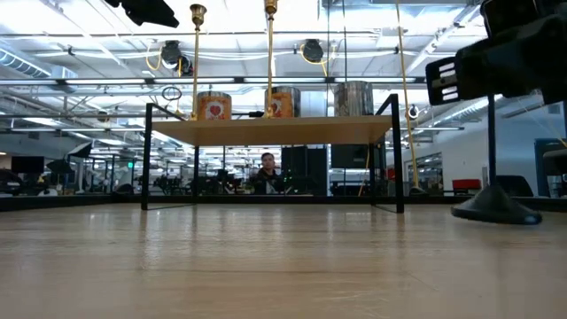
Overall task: Pick & Place candle stick holders
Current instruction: Put the black candle holder on the shelf
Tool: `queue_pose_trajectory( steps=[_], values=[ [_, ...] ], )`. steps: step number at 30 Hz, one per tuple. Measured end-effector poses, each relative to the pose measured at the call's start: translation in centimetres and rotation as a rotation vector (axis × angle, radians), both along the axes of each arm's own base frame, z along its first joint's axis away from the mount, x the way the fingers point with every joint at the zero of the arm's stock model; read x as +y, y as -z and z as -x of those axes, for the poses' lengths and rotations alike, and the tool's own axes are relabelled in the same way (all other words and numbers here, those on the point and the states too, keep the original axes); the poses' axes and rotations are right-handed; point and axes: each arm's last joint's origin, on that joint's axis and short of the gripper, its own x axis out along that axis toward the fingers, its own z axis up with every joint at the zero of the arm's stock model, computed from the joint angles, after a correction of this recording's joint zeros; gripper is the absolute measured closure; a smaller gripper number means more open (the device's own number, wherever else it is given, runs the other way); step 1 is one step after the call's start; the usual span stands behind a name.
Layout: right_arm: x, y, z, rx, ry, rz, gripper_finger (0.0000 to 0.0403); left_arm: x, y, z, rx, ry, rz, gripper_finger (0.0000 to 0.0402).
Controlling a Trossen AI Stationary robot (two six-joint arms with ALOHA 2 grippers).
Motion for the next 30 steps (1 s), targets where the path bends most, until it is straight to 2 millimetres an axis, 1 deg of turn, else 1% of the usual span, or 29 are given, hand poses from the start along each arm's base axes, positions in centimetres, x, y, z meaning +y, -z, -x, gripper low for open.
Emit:
queue_pose_trajectory(
  steps=[1,5,8,10,13,14,16,19,21,24,26,30],
  values=[
    [0.0,-0.1,0.0,-0.002,0.001,-0.012,0.0317,0.0,0.0,0.0,0.0,0.0,0.0,0.0231],
    [0.0,-0.8,-0.1,-0.026,0.01,-0.101,0.0319,0.0,0.0,0.0,0.0,0.0,0.0,0.0231],
    [0.0,-1.7,-0.1,-0.103,0.021,-0.153,0.0318,0.0,0.0,0.0,-0.002,0.0,0.0,0.0231],
    [-0.2,-2.5,-0.2,-0.176,0.075,-0.195,0.0308,0.0,-0.1,0.0,-0.008,0.0,0.0,0.0231],
    [-0.5,-3.9,-0.7,-0.26,0.215,-0.249,0.0292,0.0,-0.2,-0.1,-0.02,0.0,0.0,0.0231],
    [-0.6,-4.3,-1.0,-0.274,0.249,-0.254,0.0293,0.0,-0.2,-0.1,-0.022,0.0,-0.001,0.0231],
    [-0.5,-5.5,-1.9,-0.304,0.258,-0.247,0.0305,0.0,-0.2,-0.1,-0.022,0.001,-0.003,0.0231],
    [-0.2,-7.8,-3.5,-0.373,0.262,-0.218,0.0327,0.0,-0.2,-0.1,-0.022,0.002,-0.003,0.0231],
    [-0.4,-9.2,-4.6,-0.383,0.344,-0.197,0.0326,0.0,-0.2,-0.1,-0.022,0.001,-0.003,0.0231],
    [-1.4,-11.0,-6.3,-0.307,0.518,-0.099,0.0326,0.0,-0.2,-0.1,-0.02,0.001,-0.002,0.0231],
    [-2.2,-12.1,-7.3,-0.255,0.599,-0.045,0.0321,0.0,-0.1,-0.1,-0.016,0.001,-0.002,0.0231],
    [-3.7,-13.7,-8.8,-0.268,0.659,0.011,0.0311,0.0,0.0,0.0,-0.006,0.0,0.0,0.0231]
  ],
)
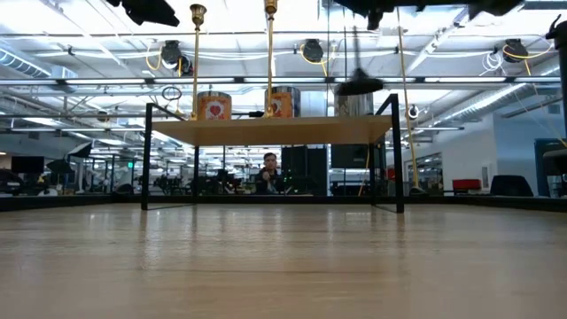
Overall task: Pick & Place candle stick holders
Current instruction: Put the black candle holder on the shelf
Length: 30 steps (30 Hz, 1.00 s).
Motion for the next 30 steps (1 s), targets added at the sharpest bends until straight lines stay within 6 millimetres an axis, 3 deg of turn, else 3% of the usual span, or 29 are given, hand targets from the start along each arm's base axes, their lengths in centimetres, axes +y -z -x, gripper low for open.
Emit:
queue_pose_trajectory(
  steps=[3,8,14,23,30],
  values=[
    [-1.3,-0.3,-0.6,0.0,0.051,0.017,0.0323,0.0,0.1,0.0,0.009,0.0,0.0,0.0231],
    [-3.5,0.7,-1.3,0.033,0.132,-0.027,0.0324,0.0,0.1,0.1,0.017,0.001,-0.001,0.0231],
    [-4.9,1.7,-1.6,0.081,0.178,-0.048,0.0309,0.0,0.4,0.3,0.049,-0.001,0.005,0.0231],
    [-5.5,0.9,-0.8,0.06,0.207,-0.051,0.0334,0.0,2.0,0.1,0.101,-0.001,0.004,0.0231],
    [-5.4,1.2,-0.6,0.114,0.207,-0.058,0.0306,0.0,3.6,0.0,0.142,-0.016,0.027,0.0231]
  ],
)
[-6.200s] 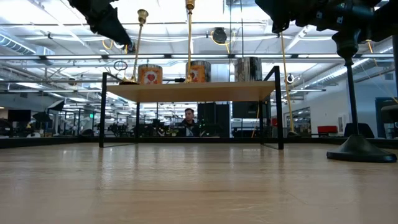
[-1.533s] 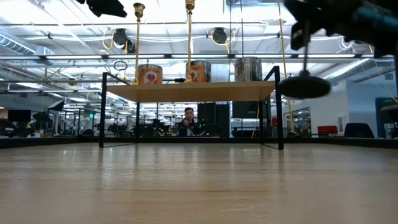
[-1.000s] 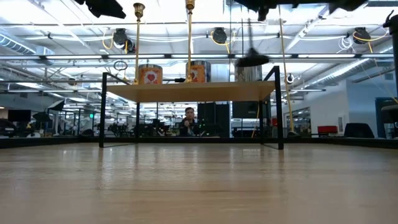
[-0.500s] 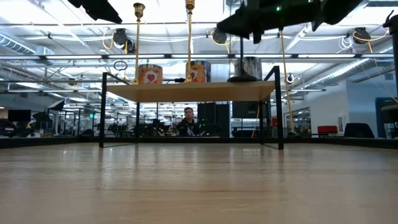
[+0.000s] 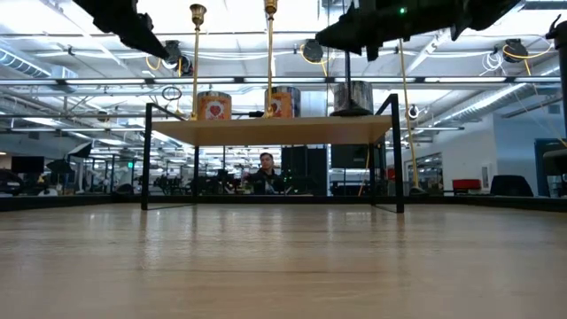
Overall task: Pick & Place candle stick holders
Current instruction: Put the black candle holder on the shelf, then return to Home Position
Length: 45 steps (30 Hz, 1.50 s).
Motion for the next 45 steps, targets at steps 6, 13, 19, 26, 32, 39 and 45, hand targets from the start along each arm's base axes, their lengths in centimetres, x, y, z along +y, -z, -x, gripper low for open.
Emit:
queue_pose_trajectory(
  steps=[6,13,19,26,32,39,45],
  values=[
    [-0.2,0.3,0.1,0.035,0.076,-0.005,0.0332,0.0,0.1,-0.1,-0.013,0.003,-0.004,0.0231],
    [-0.3,0.5,0.1,0.057,0.08,0.002,0.0317,0.0,-0.2,-0.3,-0.045,0.004,-0.007,0.0231],
    [-0.3,0.5,0.2,0.067,0.08,0.019,0.0271,0.0,-0.2,-0.3,-0.045,0.004,-0.007,0.0231],
    [-0.2,-0.4,1.0,0.04,0.08,0.05,0.0222,0.0,-0.2,-0.3,-0.046,0.003,-0.004,0.0231],
    [0.1,-2.0,2.3,-0.019,0.083,0.088,0.0192,0.0,-0.2,-0.3,-0.049,0.002,-0.004,0.0231],
    [0.6,-4.0,4.3,-0.085,0.086,0.157,0.0179,0.0,-0.4,-0.4,-0.064,0.022,-0.034,0.0231],
    [2.0,-4.9,6.7,-0.067,0.037,0.173,0.0189,0.0,-1.1,0.2,-0.097,0.099,-0.151,0.0231]
  ],
)
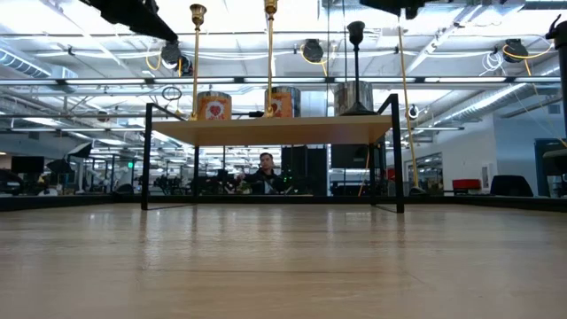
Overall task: Pick & Place candle stick holders
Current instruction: Return to Home Position
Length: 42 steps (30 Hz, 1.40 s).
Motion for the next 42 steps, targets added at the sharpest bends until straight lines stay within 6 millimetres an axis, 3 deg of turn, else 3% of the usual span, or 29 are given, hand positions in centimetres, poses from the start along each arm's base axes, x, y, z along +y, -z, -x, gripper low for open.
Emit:
queue_pose_trajectory(
  steps=[12,17,24,33,42],
  values=[
    [2.5,2.0,4.3,0.268,-0.12,-0.137,0.0194,-0.1,-1.8,5.5,-0.195,0.041,-0.058,0.0231],
    [3.2,4.2,5.3,0.279,-0.171,-0.122,0.0191,-0.2,0.8,6.9,-0.283,0.089,-0.045,0.0231],
    [3.4,8.0,7.0,0.204,-0.19,-0.122,0.0191,-0.3,4.8,7.4,-0.397,0.091,-0.049,0.0231],
    [4.0,10.7,8.7,0.123,-0.423,-0.086,0.0191,-0.2,7.1,8.0,-0.449,0.065,-0.044,0.0231],
    [4.0,13.2,9.5,0.091,-0.44,-0.126,0.019,-0.2,9.5,8.2,-0.502,0.063,-0.046,0.0231]
  ],
)
